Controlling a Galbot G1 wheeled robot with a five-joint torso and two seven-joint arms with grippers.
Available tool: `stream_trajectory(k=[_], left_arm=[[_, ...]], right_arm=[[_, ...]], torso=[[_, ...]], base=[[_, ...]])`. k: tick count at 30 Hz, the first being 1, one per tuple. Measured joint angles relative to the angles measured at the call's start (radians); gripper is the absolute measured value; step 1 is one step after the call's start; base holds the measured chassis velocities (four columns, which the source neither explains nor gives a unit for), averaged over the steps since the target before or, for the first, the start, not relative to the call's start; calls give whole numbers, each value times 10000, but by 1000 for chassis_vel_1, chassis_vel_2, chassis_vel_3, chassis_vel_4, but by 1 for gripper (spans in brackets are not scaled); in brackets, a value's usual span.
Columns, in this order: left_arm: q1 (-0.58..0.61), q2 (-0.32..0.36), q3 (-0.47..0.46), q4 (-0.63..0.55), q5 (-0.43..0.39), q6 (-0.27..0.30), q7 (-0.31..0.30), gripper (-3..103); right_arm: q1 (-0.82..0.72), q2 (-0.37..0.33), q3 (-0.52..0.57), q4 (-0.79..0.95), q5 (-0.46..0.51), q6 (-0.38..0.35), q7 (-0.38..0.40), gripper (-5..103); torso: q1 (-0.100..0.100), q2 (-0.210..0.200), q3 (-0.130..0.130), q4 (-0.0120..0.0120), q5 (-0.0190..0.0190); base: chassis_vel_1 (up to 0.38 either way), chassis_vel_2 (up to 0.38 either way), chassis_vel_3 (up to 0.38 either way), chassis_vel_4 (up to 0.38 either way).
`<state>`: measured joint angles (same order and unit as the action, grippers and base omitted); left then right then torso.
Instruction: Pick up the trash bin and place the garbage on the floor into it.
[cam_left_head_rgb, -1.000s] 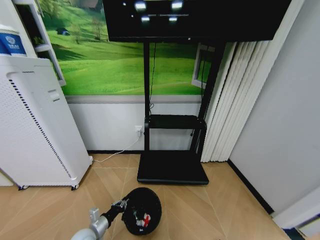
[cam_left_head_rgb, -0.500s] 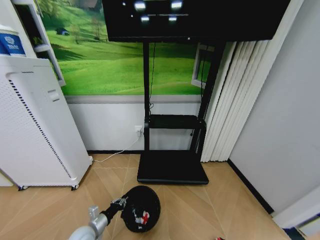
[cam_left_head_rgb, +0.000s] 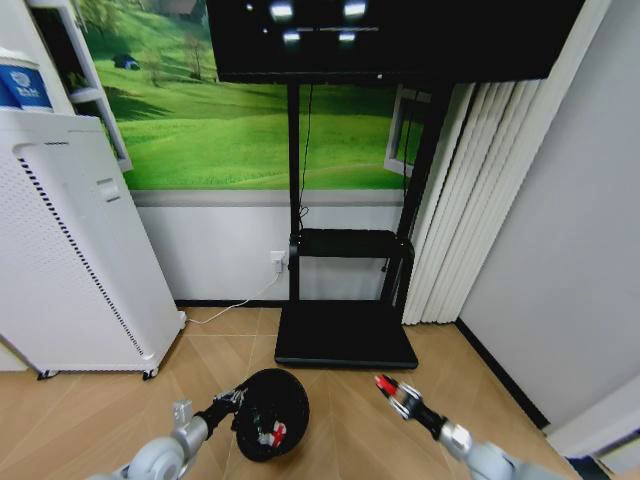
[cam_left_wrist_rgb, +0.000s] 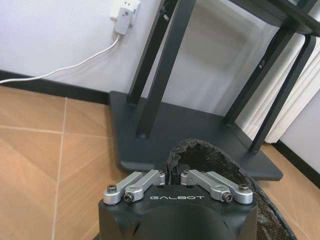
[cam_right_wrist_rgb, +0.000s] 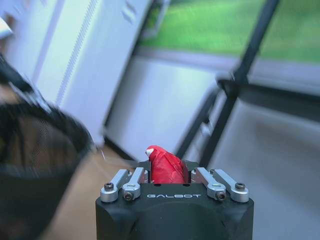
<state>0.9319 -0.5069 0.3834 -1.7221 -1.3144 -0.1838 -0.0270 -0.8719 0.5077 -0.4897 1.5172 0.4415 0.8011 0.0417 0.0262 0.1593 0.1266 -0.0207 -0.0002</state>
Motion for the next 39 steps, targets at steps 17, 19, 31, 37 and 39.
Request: stream_trajectory(k=[17,19,31,37,39], left_arm=[[-2579,-1400,2130,135,-592,125,-970,7],[-2646,-1475,2239,117,-593,125,-1016,7],[-2549,-1837,2507,-202,-478,77,-1235,7],[-2406,-1892,2452,-247,-377,46,-1378,7],[-2332,-1972,2406,-241,-302,30,-1460,7]], right_arm=[[3789,1472,-4464,1235,-397,-21,264,33],[3930,1664,-4642,1116,-458,-21,304,33],[3507,1933,-4541,591,-615,-28,464,47],[3173,1856,-4237,433,-735,-28,602,69],[2966,1812,-4084,388,-825,-28,734,74]], torso=[[-1,0,0,1,2],[-1,0,0,2,4],[-2,2,-2,0,2],[-2,3,-2,3,3],[-2,3,-2,2,2]], base=[[0,0,0,0],[0,0,0,0],[0,0,0,0],[0,0,0,0],[0,0,0,0]])
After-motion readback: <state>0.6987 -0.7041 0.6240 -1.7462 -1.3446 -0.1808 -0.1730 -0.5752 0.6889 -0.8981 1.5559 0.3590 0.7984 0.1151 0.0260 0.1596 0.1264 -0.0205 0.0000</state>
